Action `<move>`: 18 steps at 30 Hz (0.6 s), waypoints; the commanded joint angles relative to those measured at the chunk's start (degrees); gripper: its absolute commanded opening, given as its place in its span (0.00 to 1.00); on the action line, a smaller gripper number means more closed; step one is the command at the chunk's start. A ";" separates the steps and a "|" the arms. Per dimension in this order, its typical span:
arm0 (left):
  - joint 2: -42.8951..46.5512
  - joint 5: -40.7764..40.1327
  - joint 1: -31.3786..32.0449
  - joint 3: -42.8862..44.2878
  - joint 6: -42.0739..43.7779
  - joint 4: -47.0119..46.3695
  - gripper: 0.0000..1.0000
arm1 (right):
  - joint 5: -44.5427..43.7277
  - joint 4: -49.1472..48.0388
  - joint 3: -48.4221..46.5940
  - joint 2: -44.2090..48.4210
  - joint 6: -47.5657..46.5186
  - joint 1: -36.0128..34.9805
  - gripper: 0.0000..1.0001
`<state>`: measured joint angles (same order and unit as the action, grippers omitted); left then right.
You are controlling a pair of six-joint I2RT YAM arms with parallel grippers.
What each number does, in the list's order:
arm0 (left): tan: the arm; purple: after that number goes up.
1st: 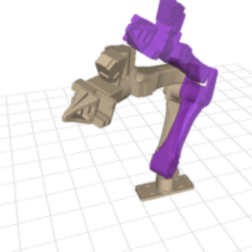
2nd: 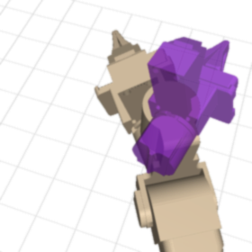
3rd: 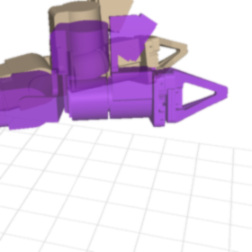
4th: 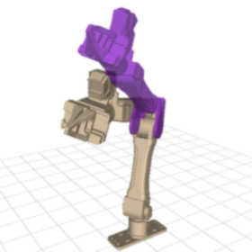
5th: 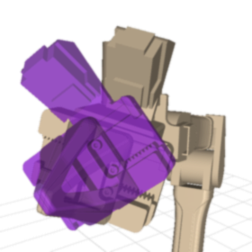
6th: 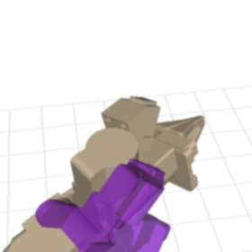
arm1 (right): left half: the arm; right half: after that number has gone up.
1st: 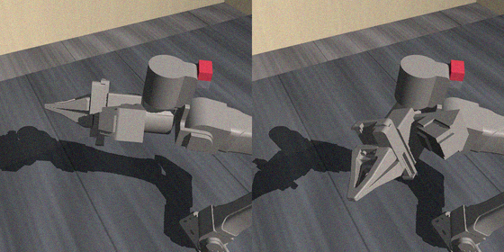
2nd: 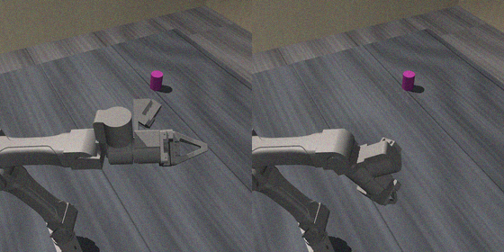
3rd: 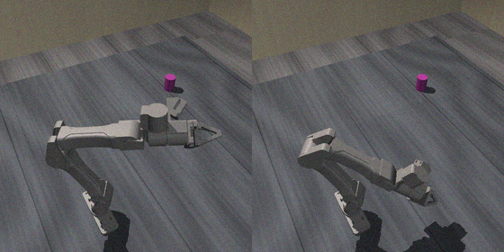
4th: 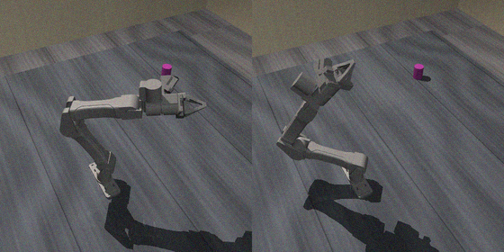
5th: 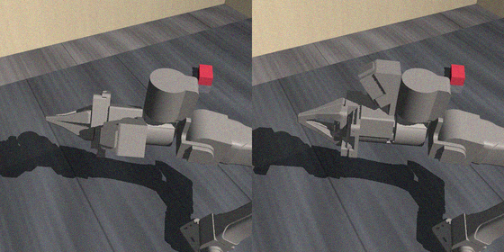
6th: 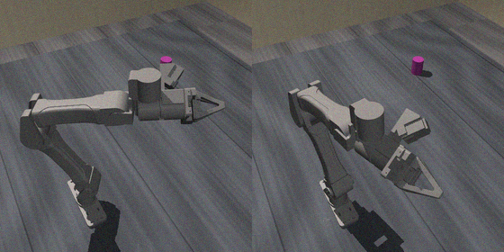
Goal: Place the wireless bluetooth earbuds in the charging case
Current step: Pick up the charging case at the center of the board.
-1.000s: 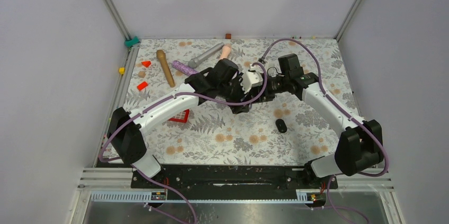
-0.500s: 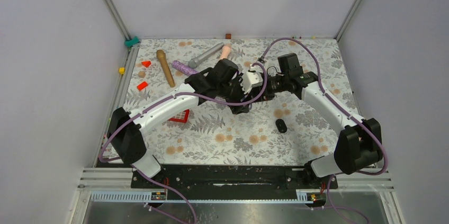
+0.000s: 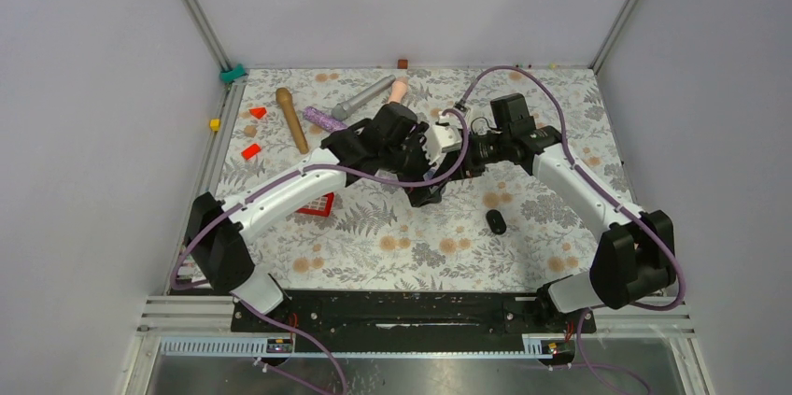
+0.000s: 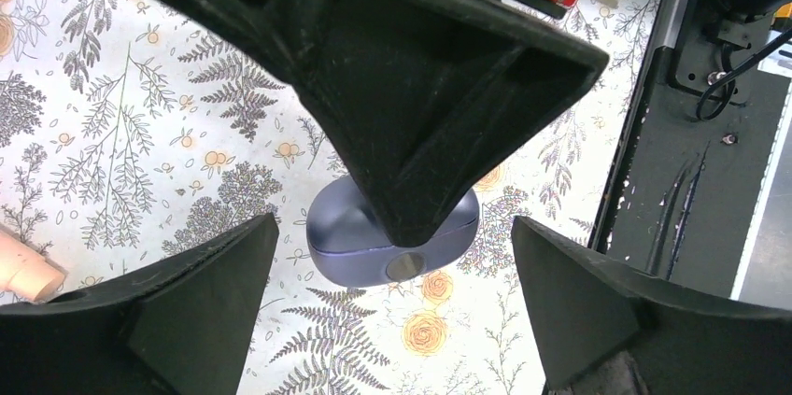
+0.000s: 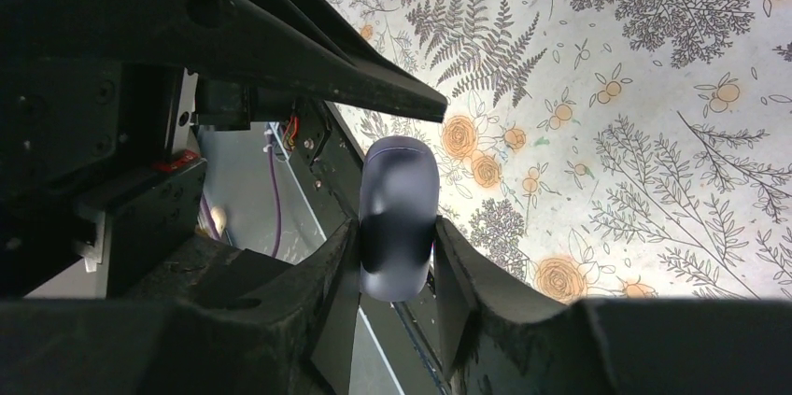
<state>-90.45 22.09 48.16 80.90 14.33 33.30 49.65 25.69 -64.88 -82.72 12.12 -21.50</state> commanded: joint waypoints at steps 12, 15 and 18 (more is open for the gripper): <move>8.71 25.16 -11.87 0.99 -2.80 -0.44 0.99 | 2.25 3.61 -5.53 9.46 -6.57 2.16 0.22; 8.06 30.60 -12.57 1.37 -2.32 1.39 0.99 | 1.99 4.11 -6.40 11.65 -9.50 2.16 0.22; 6.63 37.04 -12.54 1.18 -2.92 1.95 0.99 | 1.84 4.08 -7.03 14.11 -13.74 2.16 0.22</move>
<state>-83.44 46.26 35.44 80.62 11.99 34.61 50.17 29.06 -68.64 -73.03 4.75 -19.46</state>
